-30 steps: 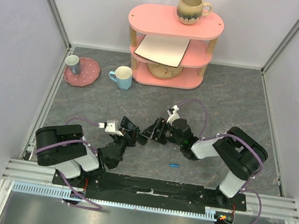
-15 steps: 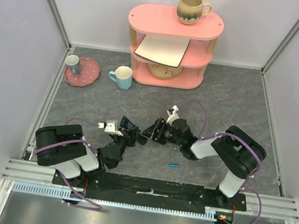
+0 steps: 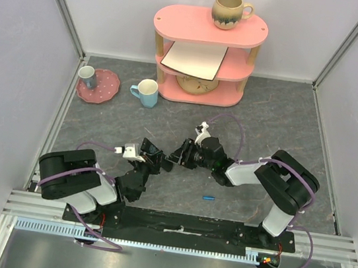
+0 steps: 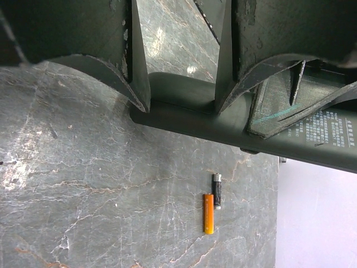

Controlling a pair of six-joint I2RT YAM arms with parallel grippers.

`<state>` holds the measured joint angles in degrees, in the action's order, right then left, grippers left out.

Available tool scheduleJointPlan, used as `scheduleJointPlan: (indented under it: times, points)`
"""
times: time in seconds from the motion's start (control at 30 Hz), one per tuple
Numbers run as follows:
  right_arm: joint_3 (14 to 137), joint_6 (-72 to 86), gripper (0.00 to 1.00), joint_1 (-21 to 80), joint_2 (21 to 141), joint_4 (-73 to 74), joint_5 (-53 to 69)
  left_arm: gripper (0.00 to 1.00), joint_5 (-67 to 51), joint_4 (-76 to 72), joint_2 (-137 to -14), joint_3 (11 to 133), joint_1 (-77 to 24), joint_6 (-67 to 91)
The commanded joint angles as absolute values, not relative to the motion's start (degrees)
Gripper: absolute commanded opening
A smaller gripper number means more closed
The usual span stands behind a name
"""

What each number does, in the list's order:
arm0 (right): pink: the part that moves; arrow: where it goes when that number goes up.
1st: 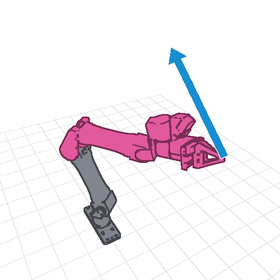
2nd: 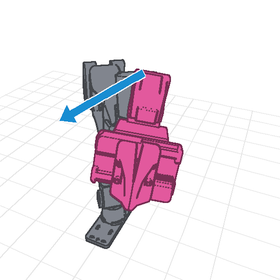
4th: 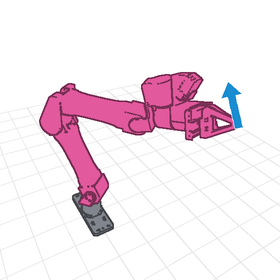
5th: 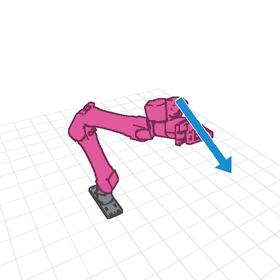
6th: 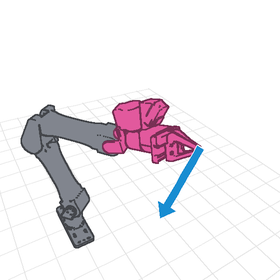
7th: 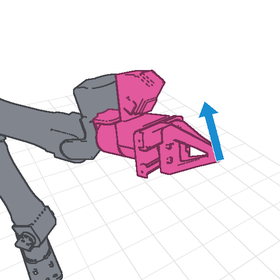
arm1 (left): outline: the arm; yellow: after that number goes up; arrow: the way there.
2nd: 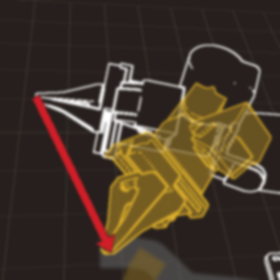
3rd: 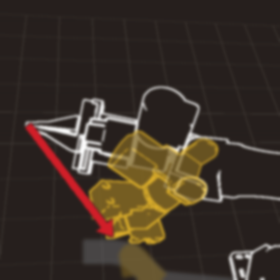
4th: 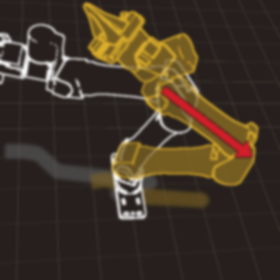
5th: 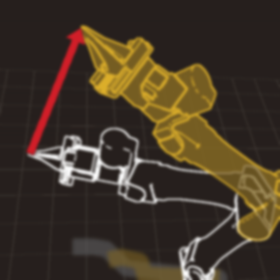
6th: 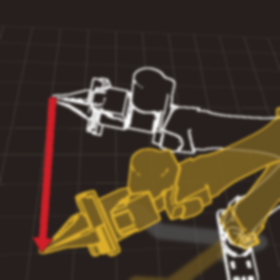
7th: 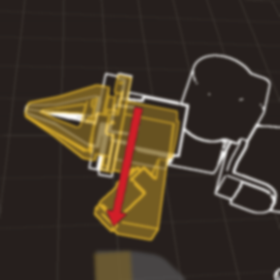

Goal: Load the batteries into the remote control

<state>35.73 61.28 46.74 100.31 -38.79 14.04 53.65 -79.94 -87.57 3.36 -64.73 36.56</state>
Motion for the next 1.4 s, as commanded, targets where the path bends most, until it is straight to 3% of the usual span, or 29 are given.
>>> scheduleJointPlan:
  times: [0.0,0.2,0.27,0.3,0.47,1.37]
  points:
    - [35.16,58.62,0.55,47.64,101.51,-29.18,11.34,0.02,53.17,-95.36,-87.28,2.29,-65.21,33.58]
    - [33.85,59.41,0.54,47.55,99.24,-28.91,10.72,0.02,53.7,-95.36,-87.36,1.93,-65.13,33.57]
    - [32.35,60.55,0.59,47.37,97.65,-33.19,10.72,0.02,53.61,-95.36,-87.28,1.58,-65.13,33.75]
    - [31.73,60.9,0.68,47.29,96.17,-34.18,10.9,0.02,53.7,-95.36,-87.1,1.5,-65.13,33.84]
    - [32.43,61.44,0.79,47.11,93.43,-36.82,11.16,0.02,53.7,-95.36,-86.75,1.32,-65.21,33.58]
    - [34.28,64.42,0.79,47.02,99.75,-42.89,13.97,0.02,53.0,-95.36,-86.49,1.41,-65.21,33.31]
